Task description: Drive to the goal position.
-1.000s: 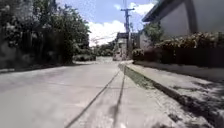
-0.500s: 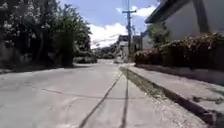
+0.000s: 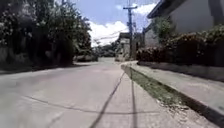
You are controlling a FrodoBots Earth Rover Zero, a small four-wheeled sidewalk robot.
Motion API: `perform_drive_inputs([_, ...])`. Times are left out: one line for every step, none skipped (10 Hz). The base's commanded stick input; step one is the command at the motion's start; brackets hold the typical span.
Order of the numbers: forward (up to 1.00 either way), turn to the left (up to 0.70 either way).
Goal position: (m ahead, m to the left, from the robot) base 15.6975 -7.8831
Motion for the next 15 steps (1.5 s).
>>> perform_drive_inputs([1.0,0.0])
perform_drive_inputs([1.0,0.0])
perform_drive_inputs([1.0,0.0])
perform_drive_inputs([1.0,-0.01])
perform_drive_inputs([1.0,-0.02])
perform_drive_inputs([1.0,-0.03])
perform_drive_inputs([1.0,-0.03])
perform_drive_inputs([1.0,-0.04])
perform_drive_inputs([1.0,-0.03])
perform_drive_inputs([1.0,-0.04])
perform_drive_inputs([1.0,-0.04])
perform_drive_inputs([1.0,-0.04])
perform_drive_inputs([1.0,-0.04])
perform_drive_inputs([1.0,-0.04])
perform_drive_inputs([1.0,-0.04])
